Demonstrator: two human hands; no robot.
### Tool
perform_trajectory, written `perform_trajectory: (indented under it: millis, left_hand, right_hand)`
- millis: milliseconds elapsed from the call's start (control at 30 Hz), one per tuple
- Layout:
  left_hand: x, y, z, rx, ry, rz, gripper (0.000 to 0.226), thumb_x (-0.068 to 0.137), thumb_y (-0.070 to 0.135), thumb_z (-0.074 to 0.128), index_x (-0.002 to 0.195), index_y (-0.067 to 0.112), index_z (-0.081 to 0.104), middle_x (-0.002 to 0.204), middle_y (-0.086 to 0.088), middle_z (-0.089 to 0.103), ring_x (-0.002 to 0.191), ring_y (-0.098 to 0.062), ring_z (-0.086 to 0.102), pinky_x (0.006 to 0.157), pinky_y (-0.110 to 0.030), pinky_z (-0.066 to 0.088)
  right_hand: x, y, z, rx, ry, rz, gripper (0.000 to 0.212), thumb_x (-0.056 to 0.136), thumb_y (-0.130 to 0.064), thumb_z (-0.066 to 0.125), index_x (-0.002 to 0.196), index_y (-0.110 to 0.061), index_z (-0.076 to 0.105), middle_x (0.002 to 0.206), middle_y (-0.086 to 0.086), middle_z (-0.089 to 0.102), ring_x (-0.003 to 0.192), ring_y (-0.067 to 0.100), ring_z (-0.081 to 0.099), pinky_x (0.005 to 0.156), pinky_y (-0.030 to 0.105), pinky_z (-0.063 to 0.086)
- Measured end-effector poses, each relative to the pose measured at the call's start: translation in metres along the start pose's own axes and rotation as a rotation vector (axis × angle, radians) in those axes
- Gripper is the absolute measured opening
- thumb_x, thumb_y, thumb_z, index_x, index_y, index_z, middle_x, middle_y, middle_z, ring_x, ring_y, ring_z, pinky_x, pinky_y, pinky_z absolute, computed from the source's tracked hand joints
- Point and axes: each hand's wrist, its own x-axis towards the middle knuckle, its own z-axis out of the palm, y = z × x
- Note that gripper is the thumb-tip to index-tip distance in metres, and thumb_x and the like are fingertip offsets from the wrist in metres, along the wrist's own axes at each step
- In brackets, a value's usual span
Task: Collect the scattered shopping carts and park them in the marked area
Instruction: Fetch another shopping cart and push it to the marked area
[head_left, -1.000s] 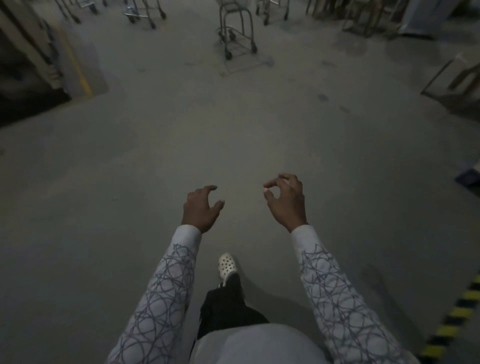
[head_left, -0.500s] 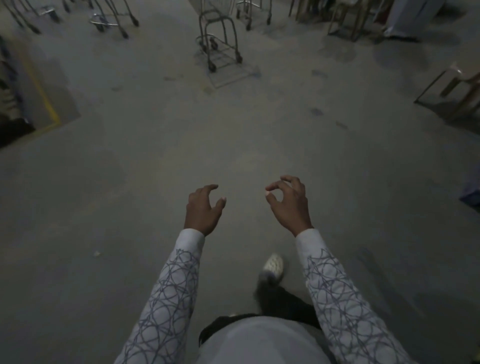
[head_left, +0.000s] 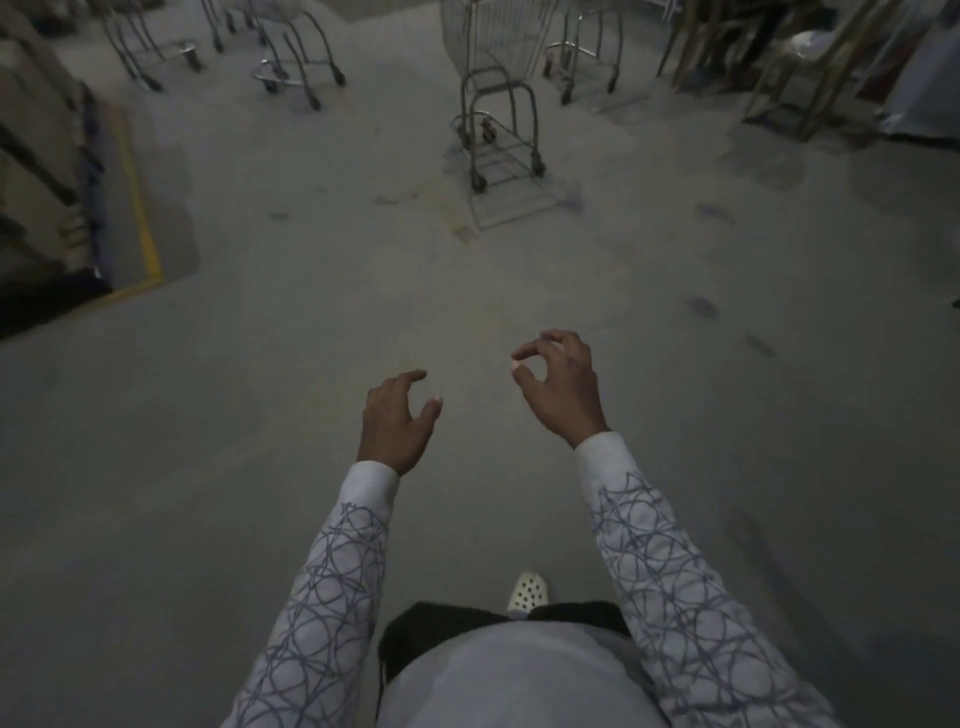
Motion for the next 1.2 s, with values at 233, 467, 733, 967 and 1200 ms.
perform_trajectory:
  millis: [233,467,733,967,1200]
  left_hand:
    - [0.134,0.012,0.024,-0.001,0.017,-0.067,0.040,0.093,0.030,0.065,0.130,0.016,0.060,0.131,-0.008,0.060,0.126,-0.031,0.044,0.105,-0.041,0.036]
    - [0.320,0.011,0.062,-0.031,-0.008,-0.054,0.041,0.094,0.032,0.064,0.132,0.018,0.058,0.133,-0.008,0.058,0.129,-0.031,0.042,0.105,-0.041,0.035]
    - [0.545,0.054,0.070,-0.113,-0.072,0.030,0.041,0.095,0.032,0.064,0.133,0.017,0.058,0.134,-0.007,0.058,0.129,-0.029,0.043,0.105,-0.039,0.035]
    - [0.674,0.070,0.101,-0.096,-0.176,0.097,0.040,0.095,0.034,0.064,0.132,0.019,0.059,0.133,-0.003,0.058,0.128,-0.026,0.044,0.105,-0.039,0.036]
    - [0.822,0.081,0.153,-0.069,-0.203,0.094,0.041,0.095,0.035,0.064,0.132,0.020,0.059,0.134,-0.002,0.058,0.128,-0.025,0.043,0.104,-0.036,0.035]
  right_hand:
    - [0.135,0.014,0.024,0.044,-0.103,-0.007,0.007,0.089,-0.030,0.068,0.095,-0.033,0.068,0.129,0.002,0.050,0.133,0.020,0.039,0.106,0.045,0.038]
    - [0.301,0.046,0.055,0.013,-0.115,0.015,0.007,0.090,-0.032,0.067,0.097,-0.034,0.068,0.130,0.001,0.049,0.134,0.019,0.038,0.106,0.047,0.039]
    - [0.511,0.036,0.044,0.003,0.053,0.041,0.008,0.088,-0.033,0.068,0.096,-0.035,0.069,0.124,0.000,0.052,0.128,0.021,0.044,0.103,0.048,0.041]
    - [0.635,0.059,0.058,0.004,0.028,0.156,0.007,0.089,-0.033,0.068,0.095,-0.036,0.068,0.121,-0.004,0.050,0.127,0.020,0.043,0.105,0.046,0.040]
    - [0.791,0.100,0.084,0.051,-0.034,0.149,0.008,0.089,-0.033,0.068,0.093,-0.040,0.064,0.119,-0.006,0.050,0.127,0.019,0.044,0.105,0.045,0.039]
